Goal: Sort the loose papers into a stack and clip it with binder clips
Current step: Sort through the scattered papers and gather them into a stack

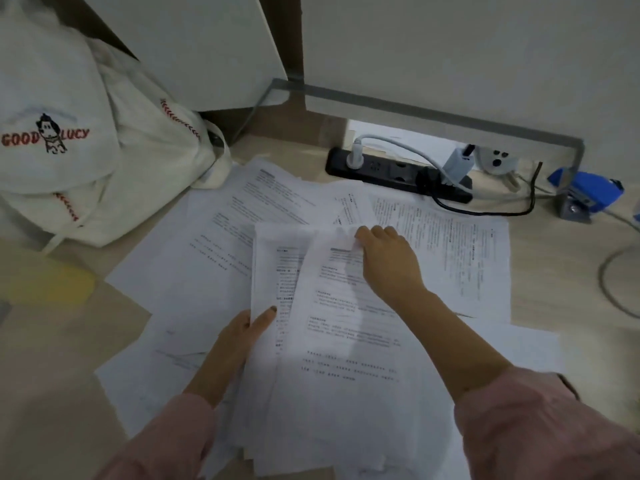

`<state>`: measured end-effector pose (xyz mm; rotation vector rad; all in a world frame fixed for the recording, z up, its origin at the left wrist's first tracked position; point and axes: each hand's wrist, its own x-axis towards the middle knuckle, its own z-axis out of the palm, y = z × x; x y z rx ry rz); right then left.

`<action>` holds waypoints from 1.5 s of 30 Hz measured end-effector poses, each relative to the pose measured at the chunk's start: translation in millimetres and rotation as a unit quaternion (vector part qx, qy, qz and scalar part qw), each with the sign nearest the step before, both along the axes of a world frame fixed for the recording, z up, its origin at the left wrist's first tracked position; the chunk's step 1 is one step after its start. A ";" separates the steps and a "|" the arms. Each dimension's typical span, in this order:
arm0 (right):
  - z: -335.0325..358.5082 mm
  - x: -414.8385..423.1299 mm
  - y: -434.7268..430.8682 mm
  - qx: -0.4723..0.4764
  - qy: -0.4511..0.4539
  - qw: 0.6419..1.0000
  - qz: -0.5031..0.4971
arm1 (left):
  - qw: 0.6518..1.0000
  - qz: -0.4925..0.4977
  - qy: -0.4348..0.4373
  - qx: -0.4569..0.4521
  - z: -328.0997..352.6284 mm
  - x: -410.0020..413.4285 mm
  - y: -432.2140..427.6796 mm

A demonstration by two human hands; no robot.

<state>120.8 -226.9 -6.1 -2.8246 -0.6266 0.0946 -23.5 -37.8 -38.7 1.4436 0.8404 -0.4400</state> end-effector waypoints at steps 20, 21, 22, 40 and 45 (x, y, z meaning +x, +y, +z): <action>-24.1 -47.6 -171.0 0.009 0.186 0.946 -0.264 | 0.990 -0.029 -0.068 0.118 -1.8 -6.6 -21.7; -24.9 -53.6 -180.7 -0.013 0.196 0.947 -0.253 | 0.991 -0.027 -0.068 0.114 -1.4 -6.6 -22.4; -25.4 -58.2 -187.3 -0.031 0.199 0.950 -0.240 | 0.991 -0.025 -0.068 0.111 -0.4 -6.6 -23.1; 51.1 -88.6 -215.9 -0.043 -0.074 0.926 -0.368 | 0.993 -0.050 -0.064 0.083 3.0 -13.7 -16.6; 107.9 -91.8 -194.7 0.061 -0.141 0.895 -0.419 | 0.994 -0.055 -0.066 0.064 7.6 -14.9 -18.4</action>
